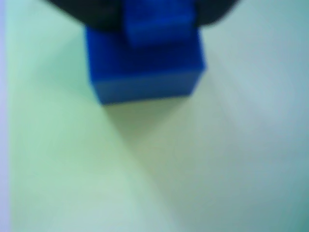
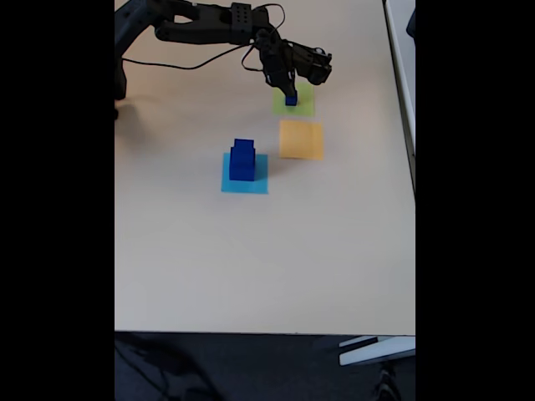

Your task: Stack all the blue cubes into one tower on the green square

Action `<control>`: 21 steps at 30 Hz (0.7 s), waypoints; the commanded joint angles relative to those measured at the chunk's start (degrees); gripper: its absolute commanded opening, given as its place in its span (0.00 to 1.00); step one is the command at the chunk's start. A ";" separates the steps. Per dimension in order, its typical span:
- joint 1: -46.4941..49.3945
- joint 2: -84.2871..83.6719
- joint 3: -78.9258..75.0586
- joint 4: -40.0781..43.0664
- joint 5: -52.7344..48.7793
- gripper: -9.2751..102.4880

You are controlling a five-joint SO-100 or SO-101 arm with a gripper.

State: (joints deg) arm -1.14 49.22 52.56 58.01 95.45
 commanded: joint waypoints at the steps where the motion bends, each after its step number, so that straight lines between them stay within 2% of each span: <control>1: 0.53 3.52 -1.23 -1.23 -0.88 0.12; 21: -0.18 2.72 -8.35 0.00 -2.90 0.19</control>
State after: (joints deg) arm -1.14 49.22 48.96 58.01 93.34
